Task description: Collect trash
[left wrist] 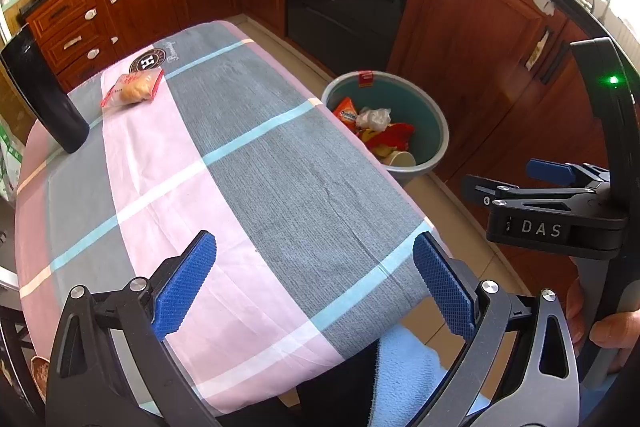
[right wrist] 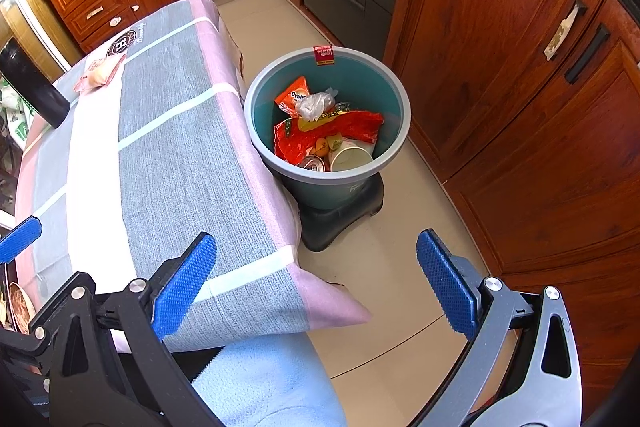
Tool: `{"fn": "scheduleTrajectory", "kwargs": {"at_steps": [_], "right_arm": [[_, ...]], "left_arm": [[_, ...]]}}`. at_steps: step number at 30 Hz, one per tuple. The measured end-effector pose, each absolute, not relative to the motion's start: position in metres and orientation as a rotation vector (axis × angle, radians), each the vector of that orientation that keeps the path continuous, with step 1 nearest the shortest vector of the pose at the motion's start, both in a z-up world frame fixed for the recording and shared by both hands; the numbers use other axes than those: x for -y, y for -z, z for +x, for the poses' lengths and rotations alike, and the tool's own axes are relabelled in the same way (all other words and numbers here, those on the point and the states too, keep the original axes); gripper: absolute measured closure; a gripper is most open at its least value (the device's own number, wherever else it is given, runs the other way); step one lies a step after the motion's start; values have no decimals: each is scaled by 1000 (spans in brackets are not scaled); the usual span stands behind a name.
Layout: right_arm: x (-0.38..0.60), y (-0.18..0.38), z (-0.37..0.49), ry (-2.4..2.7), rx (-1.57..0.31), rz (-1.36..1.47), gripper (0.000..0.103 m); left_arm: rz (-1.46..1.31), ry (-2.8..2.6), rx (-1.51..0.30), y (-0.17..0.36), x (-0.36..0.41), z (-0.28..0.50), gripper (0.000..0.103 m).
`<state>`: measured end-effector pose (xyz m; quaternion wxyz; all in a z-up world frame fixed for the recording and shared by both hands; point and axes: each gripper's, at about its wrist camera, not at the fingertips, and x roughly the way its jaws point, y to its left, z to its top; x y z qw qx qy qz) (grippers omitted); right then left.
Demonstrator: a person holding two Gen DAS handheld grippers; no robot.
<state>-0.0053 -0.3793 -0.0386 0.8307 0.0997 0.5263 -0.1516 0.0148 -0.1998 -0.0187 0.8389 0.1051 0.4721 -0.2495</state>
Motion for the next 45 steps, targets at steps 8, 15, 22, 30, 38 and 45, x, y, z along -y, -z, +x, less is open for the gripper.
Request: {"fn": "scheduleTrajectory", "kwargs": {"at_steps": [8,15,22,30,38,45], "right_arm": [[380,40,-3,329,-1124,215,7],[381,41,-1,329,-1128,213,7],[379,42,2,328,-1135,208,7],[379,45,3,330,-1141,203,7],[382,47,4,333,-1140,208,7],[385,49,5,339,-1143,214,7]], "left_arm": [[223,522,-1006,21,200,17,4],[223,519,-1012,23,200,17,4],[218,520,-1020,25,199,19,4],[228,517,-1027,30,200,19,4],[231,506,-1033,34,199,22,4],[233,489,-1051,39,198,24,4]]}}
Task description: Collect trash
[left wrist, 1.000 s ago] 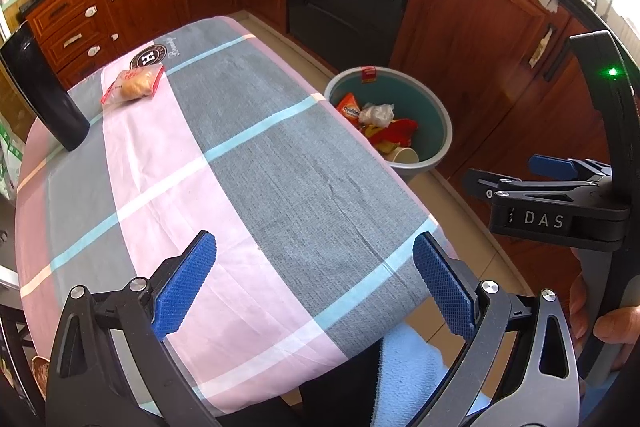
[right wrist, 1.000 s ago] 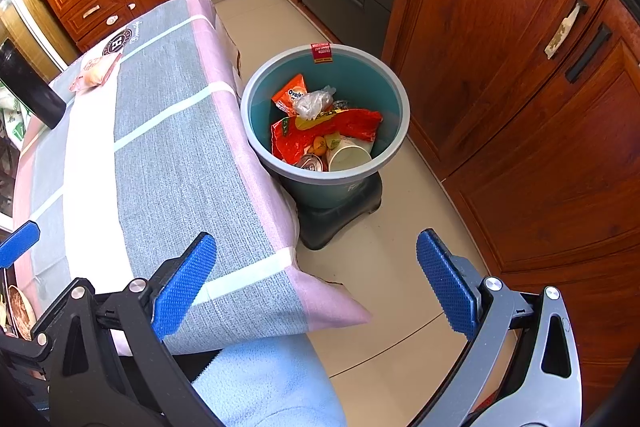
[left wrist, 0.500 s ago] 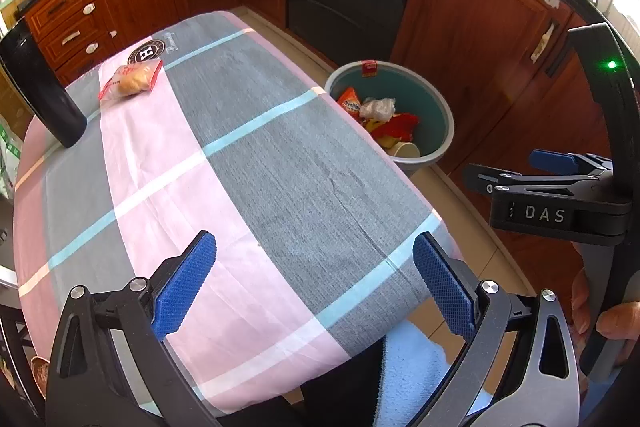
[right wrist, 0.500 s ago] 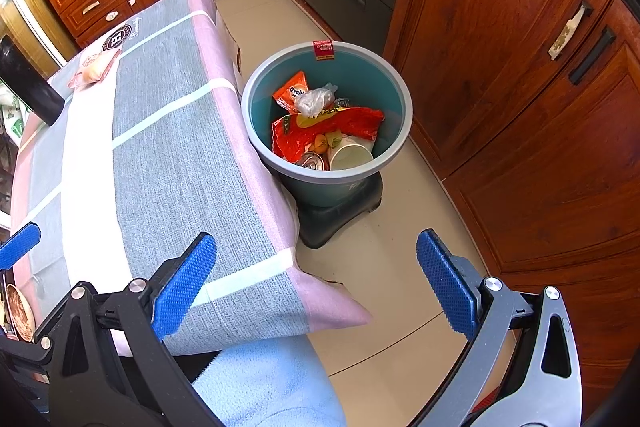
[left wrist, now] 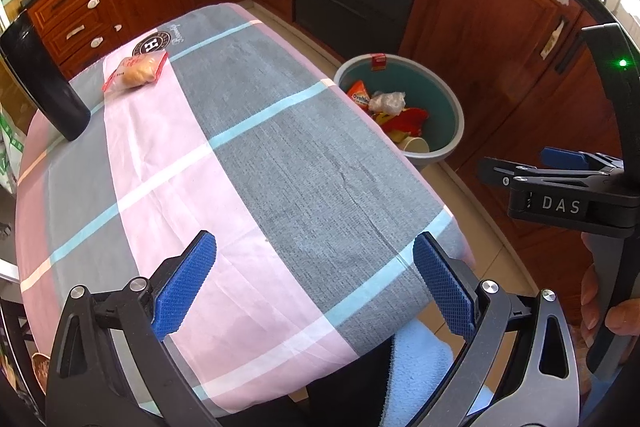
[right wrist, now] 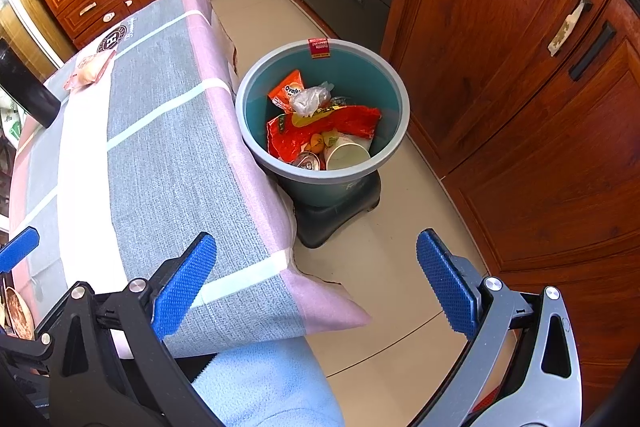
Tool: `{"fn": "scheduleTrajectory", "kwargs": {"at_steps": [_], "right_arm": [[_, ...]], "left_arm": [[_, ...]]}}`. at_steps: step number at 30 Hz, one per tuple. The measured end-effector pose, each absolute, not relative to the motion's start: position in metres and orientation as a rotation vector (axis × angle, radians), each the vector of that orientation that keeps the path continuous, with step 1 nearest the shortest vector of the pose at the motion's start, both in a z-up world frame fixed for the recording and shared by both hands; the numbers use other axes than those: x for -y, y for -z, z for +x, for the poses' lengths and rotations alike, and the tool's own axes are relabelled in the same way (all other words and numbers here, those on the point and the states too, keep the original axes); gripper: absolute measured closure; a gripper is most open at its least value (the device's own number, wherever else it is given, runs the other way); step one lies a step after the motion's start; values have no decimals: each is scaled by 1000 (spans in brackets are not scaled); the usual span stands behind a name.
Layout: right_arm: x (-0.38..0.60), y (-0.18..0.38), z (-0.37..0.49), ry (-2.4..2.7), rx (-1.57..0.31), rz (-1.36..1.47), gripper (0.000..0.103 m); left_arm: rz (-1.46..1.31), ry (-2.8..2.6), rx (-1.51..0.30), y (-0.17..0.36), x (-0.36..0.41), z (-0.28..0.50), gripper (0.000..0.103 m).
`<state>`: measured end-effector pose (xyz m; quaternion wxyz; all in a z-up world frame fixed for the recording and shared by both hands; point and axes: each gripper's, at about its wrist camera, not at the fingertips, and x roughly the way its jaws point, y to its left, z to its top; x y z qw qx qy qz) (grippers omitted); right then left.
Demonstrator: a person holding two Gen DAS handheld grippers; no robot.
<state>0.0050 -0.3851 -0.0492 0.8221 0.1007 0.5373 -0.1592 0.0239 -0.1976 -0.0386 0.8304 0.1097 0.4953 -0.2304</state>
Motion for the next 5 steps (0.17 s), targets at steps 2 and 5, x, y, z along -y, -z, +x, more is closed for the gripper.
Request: {"fn": "scheduleTrajectory", "kwargs": {"at_steps": [2,5], "right_arm": [[386,49,5,339,-1144,215,7],[386,49,5,340,-1143,215,7]], "left_arm": [[230,485,-1059,40,197,25,4],[230,483,-1072,44,196,26,4]]}}
